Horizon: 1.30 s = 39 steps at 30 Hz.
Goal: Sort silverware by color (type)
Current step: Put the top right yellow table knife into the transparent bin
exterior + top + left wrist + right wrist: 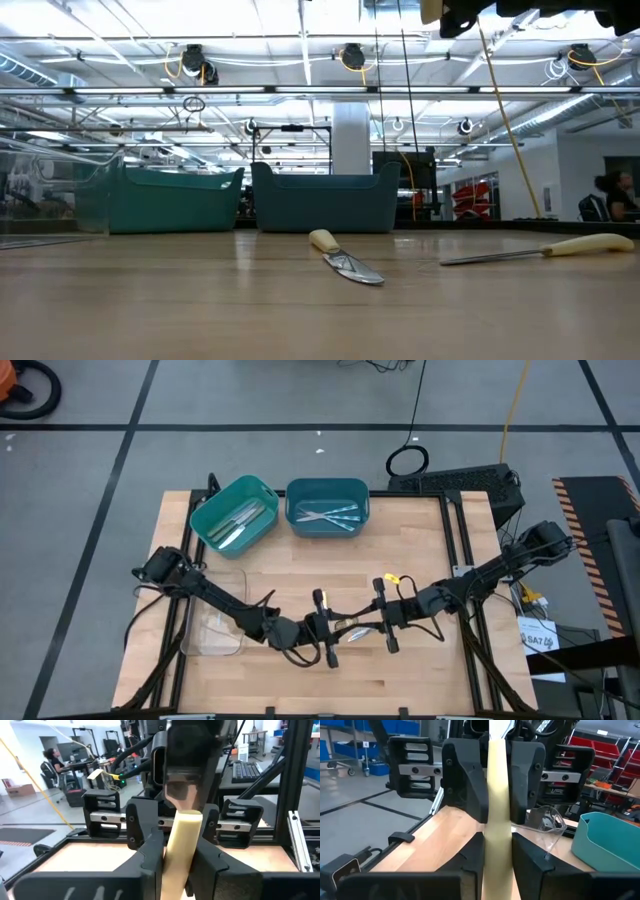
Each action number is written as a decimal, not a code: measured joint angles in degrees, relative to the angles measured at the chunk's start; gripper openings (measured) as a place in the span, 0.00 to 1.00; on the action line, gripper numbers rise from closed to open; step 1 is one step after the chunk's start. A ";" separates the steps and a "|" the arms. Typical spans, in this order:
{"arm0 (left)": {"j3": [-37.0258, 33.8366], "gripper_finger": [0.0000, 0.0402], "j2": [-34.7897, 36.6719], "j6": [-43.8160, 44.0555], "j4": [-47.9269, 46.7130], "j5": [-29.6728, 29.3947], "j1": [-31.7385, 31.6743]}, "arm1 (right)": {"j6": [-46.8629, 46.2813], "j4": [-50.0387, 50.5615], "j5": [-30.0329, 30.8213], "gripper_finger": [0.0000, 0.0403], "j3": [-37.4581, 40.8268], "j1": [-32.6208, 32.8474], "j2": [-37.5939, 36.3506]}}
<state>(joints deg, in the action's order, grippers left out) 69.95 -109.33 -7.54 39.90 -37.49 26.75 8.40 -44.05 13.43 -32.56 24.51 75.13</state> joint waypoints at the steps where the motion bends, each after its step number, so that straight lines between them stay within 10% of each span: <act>1: 0.00 0.16 0.01 -0.11 -0.25 -0.07 0.03 | -0.02 -0.06 -0.08 0.17 0.00 0.00 0.00; 7: 0.00 0.16 1.36 -0.26 -3.66 -0.74 0.08 | -0.63 0.19 3.15 0.28 -0.04 0.02 0.02; 17: -0.09 0.16 15.35 15.33 -37.11 -0.08 -1.26 | -1.67 9.91 13.82 0.66 -0.07 -0.64 -0.06; 29: -0.02 0.16 29.91 59.57 -91.04 2.64 -3.01 | -1.44 19.47 13.90 0.65 -0.07 -3.56 -0.04; 39: -0.04 0.16 34.52 81.39 -108.32 7.25 3.23 | 0.27 19.47 13.59 0.64 -0.06 -6.23 -0.04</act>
<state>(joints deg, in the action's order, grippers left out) 69.91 -74.81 73.85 -68.42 -30.24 29.98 8.67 -24.58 27.03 -32.62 18.28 75.09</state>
